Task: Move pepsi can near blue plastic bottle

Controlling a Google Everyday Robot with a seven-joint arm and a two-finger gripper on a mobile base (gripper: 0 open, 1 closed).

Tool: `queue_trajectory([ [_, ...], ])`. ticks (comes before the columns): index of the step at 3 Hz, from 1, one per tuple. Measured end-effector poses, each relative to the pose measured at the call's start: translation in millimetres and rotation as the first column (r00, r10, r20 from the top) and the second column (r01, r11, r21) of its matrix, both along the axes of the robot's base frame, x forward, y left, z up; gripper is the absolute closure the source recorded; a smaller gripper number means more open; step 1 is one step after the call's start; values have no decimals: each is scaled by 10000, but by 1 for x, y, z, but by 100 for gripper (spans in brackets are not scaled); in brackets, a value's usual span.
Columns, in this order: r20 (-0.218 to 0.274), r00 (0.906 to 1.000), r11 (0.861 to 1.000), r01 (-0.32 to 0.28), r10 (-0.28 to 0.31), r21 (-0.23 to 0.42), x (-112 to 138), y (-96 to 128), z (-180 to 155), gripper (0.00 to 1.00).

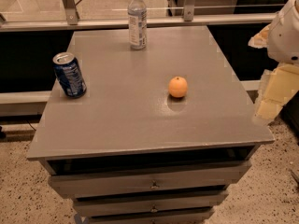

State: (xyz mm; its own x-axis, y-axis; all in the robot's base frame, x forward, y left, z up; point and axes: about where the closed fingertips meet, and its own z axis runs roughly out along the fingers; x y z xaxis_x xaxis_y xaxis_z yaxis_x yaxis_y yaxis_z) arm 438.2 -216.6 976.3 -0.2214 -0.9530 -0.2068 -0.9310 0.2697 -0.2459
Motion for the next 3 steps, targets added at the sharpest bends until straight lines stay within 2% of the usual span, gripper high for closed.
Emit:
queue_trajectory([
  [1, -13, 10000, 9999, -89, 89, 106, 1, 5, -2, 0],
  [2, -116, 9972, 9937, -720, 732, 861, 9, 43, -17, 0],
  [3, -184, 9896, 9689, -1356, 1424, 2069, 26, 112, -37, 0],
])
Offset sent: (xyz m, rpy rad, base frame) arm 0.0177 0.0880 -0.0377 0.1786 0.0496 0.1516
